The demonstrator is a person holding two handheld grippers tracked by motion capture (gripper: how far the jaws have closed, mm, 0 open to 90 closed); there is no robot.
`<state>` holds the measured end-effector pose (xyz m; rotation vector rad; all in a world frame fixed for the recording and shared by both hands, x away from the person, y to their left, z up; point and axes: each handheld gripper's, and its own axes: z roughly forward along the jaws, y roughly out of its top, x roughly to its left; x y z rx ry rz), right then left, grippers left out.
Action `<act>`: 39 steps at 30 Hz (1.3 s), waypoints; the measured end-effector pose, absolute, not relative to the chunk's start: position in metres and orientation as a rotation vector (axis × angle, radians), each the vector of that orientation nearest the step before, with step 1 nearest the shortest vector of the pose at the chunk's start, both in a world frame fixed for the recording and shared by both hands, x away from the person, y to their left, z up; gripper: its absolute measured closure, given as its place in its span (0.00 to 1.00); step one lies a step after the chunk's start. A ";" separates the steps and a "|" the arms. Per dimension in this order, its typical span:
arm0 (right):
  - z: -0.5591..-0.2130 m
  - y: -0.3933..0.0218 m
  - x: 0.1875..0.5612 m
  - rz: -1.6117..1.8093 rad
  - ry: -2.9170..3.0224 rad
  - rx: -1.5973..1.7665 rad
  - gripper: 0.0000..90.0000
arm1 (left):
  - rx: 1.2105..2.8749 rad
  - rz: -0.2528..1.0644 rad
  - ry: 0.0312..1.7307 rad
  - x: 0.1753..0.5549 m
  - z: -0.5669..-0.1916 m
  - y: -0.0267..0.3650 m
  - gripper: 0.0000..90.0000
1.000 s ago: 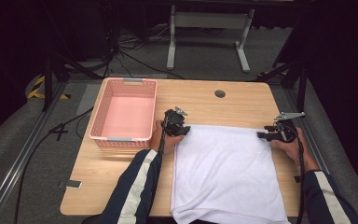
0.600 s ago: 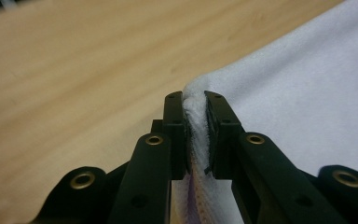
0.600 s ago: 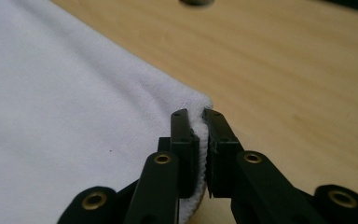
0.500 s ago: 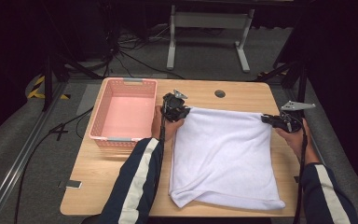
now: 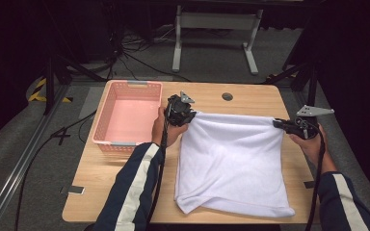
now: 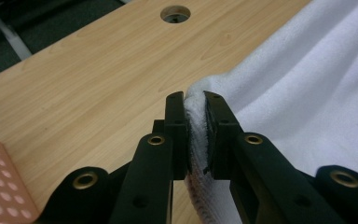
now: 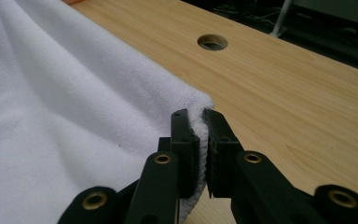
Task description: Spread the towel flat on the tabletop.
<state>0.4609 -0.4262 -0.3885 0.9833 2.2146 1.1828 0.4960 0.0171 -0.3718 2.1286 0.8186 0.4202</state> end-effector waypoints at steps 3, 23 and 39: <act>-0.383 -0.424 0.453 1.236 2.234 0.928 0.92 | 2.137 0.389 0.744 0.483 -0.369 0.021 0.90; -0.403 -0.422 0.313 1.323 2.692 0.387 0.91 | 2.273 0.194 0.305 0.334 -0.417 0.048 0.88; -0.441 -0.411 0.320 1.012 2.815 0.511 0.92 | 2.472 0.280 0.361 0.352 -0.451 0.043 0.91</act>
